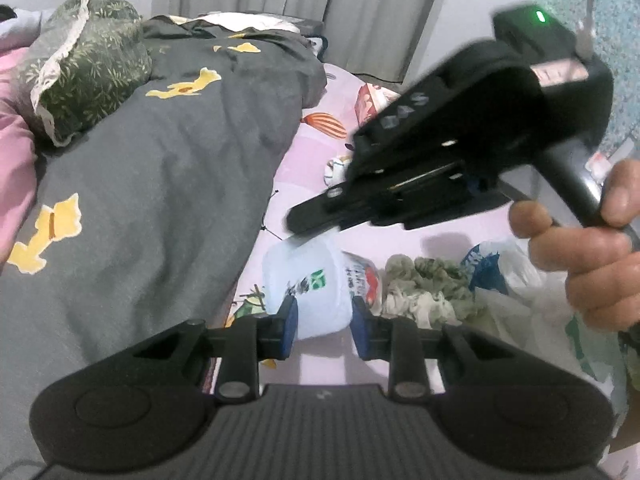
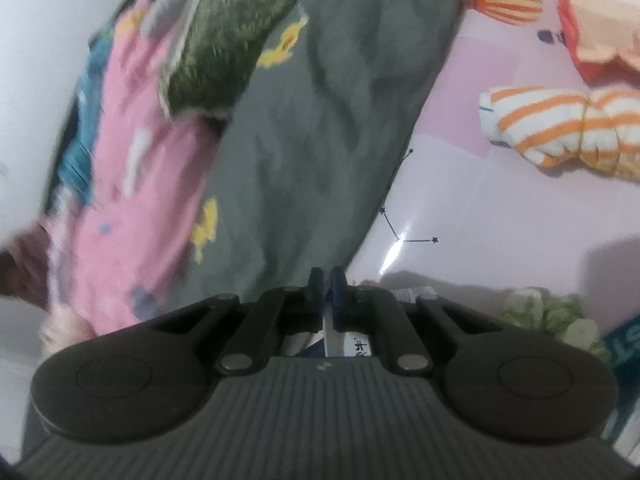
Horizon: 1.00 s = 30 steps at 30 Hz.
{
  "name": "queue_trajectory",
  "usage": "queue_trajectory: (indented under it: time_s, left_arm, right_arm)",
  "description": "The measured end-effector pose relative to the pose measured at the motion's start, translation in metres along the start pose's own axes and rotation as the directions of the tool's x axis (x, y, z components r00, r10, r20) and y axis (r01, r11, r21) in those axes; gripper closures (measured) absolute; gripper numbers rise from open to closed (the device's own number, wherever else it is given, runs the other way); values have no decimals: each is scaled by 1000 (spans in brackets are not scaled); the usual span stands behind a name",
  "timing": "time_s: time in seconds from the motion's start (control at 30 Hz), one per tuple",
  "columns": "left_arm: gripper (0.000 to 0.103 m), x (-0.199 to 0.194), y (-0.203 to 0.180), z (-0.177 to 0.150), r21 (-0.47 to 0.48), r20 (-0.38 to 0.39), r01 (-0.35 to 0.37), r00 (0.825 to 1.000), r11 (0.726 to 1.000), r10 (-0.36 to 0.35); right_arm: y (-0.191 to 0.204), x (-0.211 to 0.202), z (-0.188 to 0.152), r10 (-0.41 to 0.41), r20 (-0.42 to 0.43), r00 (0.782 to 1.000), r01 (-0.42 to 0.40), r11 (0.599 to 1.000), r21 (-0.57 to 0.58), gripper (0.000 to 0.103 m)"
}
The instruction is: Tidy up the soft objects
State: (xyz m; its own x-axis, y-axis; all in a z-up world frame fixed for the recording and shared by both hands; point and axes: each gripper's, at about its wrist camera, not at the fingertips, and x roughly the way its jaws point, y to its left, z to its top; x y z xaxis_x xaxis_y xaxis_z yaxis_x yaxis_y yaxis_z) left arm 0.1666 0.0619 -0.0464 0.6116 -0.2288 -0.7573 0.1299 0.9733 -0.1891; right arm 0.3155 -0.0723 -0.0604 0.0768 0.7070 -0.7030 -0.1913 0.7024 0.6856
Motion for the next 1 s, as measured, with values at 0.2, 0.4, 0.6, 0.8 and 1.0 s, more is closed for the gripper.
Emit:
queue_trajectory:
  time_s: [0.2, 0.4, 0.6, 0.8, 1.0]
  left_arm:
    - [57, 7, -11, -3, 26, -27, -3, 1000, 1000, 4]
    - [48, 29, -21, 2, 51, -54, 2, 999, 999, 1]
    - [47, 43, -25, 8, 10, -53, 32, 998, 999, -31]
    - [48, 44, -19, 9, -55, -36, 38, 999, 998, -40]
    - [51, 30, -17, 9, -54, 3, -7, 1000, 999, 7]
  right_arm:
    - [-43, -28, -4, 67, 86, 994, -77, 990, 116, 103]
    - [-74, -40, -11, 70, 116, 991, -92, 977, 194, 102]
    - [-82, -36, -13, 112, 109, 988, -134, 964, 229, 97]
    - [-80, -35, -14, 125, 88, 988, -141, 968, 209, 96]
    - [-69, -36, -14, 138, 76, 987, -150, 971, 187, 96]
